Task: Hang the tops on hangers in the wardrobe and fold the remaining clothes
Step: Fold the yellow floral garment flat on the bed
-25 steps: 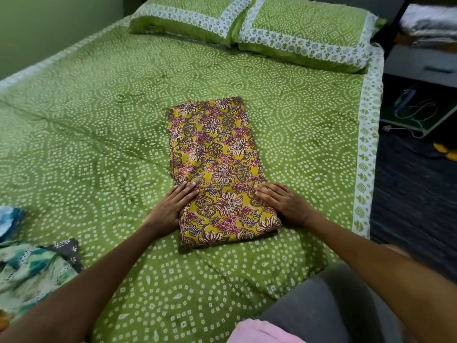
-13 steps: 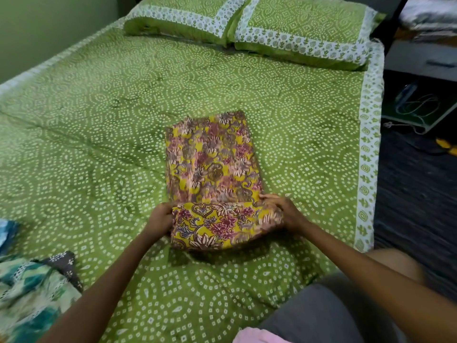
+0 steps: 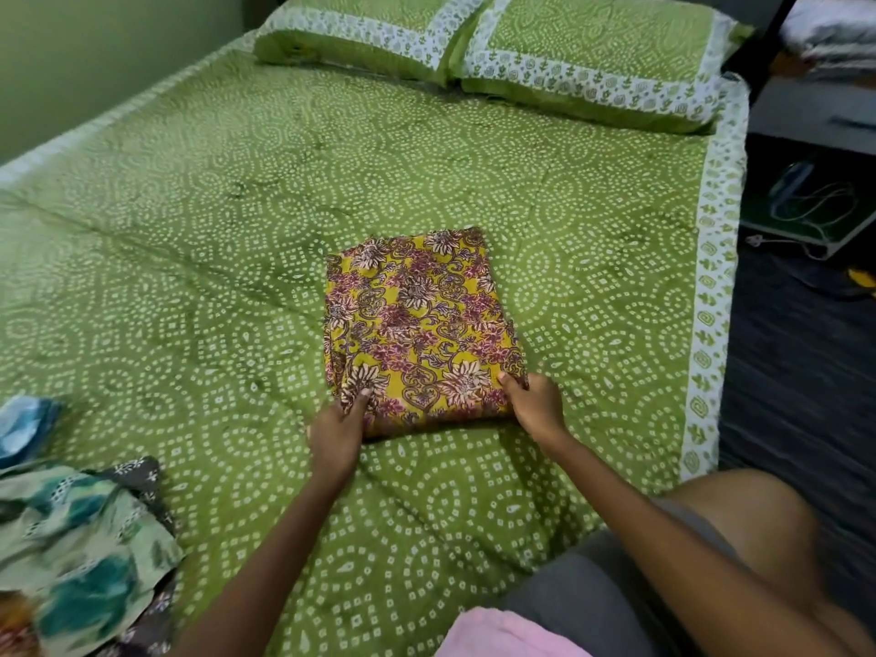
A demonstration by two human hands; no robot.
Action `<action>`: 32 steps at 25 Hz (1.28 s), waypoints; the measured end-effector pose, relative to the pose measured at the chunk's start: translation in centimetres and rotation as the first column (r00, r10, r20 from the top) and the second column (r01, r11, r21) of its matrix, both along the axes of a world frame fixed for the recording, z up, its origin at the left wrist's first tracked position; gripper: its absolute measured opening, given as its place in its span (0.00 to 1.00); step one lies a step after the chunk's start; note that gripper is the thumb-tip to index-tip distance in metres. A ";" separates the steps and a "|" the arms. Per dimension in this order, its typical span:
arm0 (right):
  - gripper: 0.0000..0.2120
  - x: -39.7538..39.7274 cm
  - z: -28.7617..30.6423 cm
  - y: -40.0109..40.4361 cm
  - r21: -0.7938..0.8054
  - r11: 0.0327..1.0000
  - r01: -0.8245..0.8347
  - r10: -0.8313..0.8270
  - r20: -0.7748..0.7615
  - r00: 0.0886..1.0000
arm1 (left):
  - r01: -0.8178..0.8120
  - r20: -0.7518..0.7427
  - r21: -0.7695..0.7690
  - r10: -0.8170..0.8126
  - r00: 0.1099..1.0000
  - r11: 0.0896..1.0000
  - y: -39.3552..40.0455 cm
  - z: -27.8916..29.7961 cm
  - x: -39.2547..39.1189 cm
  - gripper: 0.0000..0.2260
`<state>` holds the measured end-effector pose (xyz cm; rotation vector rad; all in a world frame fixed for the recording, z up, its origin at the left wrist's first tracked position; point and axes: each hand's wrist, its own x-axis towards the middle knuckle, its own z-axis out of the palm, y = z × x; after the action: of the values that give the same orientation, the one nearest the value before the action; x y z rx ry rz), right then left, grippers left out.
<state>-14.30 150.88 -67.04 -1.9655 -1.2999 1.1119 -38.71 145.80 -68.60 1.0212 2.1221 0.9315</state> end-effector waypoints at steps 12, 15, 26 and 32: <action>0.16 1.2 -0.4 -3.9 -0.102 0.964 -0.247 0.261 0.149 0.954 | -0.026 -0.203 -0.098 0.006 0.979 0.995 -7.7 2.5 0.7 0.24; 0.14 0.4 1.0 -1.5 -0.095 0.976 -0.196 0.207 0.120 0.971 | -0.060 -0.177 -0.150 0.033 0.984 0.987 -4.7 2.6 0.4 0.30; 0.16 -1.1 -0.4 -2.3 -0.038 0.946 -0.321 0.291 0.536 0.792 | -0.034 -0.426 -0.065 0.003 0.905 0.997 -4.0 1.3 0.5 0.20; 0.25 -2.4 0.2 -1.7 0.337 0.672 -0.659 0.297 0.693 0.657 | 0.701 -0.681 0.050 -0.489 0.545 0.712 0.3 1.9 0.8 0.23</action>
<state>-16.68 149.20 -66.86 -1.5289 -2.3131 0.1769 -37.93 146.08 -66.67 2.3436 1.8262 0.6114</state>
